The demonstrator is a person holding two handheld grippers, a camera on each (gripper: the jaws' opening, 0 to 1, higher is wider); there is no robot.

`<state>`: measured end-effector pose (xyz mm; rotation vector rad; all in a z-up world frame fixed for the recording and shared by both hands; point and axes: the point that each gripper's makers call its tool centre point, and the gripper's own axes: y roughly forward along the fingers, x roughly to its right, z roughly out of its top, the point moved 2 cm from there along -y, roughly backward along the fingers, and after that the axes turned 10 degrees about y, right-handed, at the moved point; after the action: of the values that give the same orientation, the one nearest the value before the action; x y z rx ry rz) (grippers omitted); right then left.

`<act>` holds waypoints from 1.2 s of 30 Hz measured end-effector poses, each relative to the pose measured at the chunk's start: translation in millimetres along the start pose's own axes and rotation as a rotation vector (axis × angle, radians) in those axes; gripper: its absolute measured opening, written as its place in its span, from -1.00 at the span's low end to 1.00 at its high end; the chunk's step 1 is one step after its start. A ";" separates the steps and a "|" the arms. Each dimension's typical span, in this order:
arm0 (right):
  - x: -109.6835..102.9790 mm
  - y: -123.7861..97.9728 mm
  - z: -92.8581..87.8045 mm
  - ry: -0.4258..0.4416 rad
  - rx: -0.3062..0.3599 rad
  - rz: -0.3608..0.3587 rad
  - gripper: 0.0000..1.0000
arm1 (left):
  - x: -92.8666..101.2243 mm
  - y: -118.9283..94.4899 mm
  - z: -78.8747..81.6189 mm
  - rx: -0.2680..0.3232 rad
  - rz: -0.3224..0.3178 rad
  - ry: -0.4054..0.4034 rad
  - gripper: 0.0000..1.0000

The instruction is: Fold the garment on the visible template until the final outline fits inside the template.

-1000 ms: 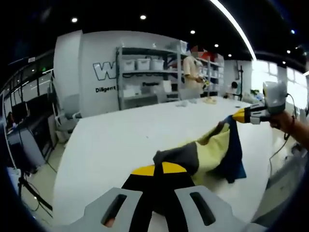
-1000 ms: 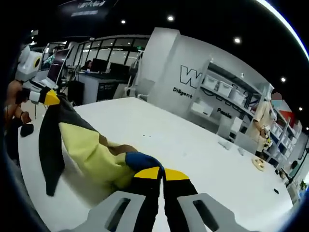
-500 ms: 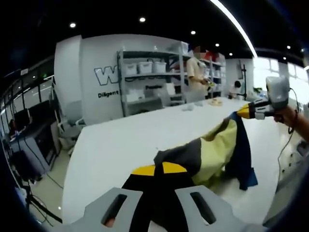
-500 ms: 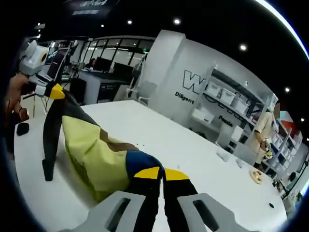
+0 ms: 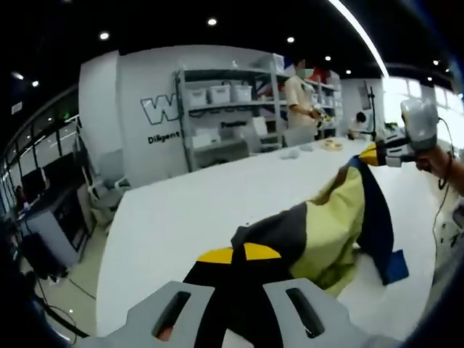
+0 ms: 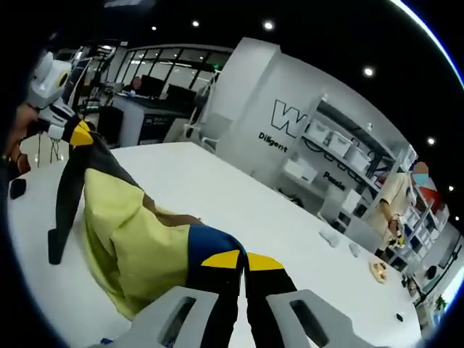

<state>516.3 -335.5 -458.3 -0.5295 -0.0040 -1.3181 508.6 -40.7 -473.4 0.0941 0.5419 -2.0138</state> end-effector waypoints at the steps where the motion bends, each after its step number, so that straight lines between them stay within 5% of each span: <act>1: 1.2 5.0 -1.3 -0.010 -0.006 -0.002 -1.00 | -0.6 3.6 -2.6 -0.011 0.000 -0.005 -0.97; 14: 8.5 64.2 -45.4 0.006 -0.127 0.037 -1.00 | -3.2 54.0 -56.0 -0.184 -0.040 -0.021 -0.98; 29: -17.8 109.7 -135.8 0.036 -0.402 0.152 -1.00 | 22.9 89.2 -141.1 -0.562 -0.191 -0.007 -0.97; 36: -18.9 127.1 -155.3 0.026 -0.434 0.156 -1.00 | 25.9 94.2 -157.4 -0.586 -0.187 -0.016 -0.97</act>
<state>582.8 -356.7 -647.4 -0.8629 0.3452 -1.1741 551.2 -33.9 -653.6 -0.3400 1.1401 -1.9505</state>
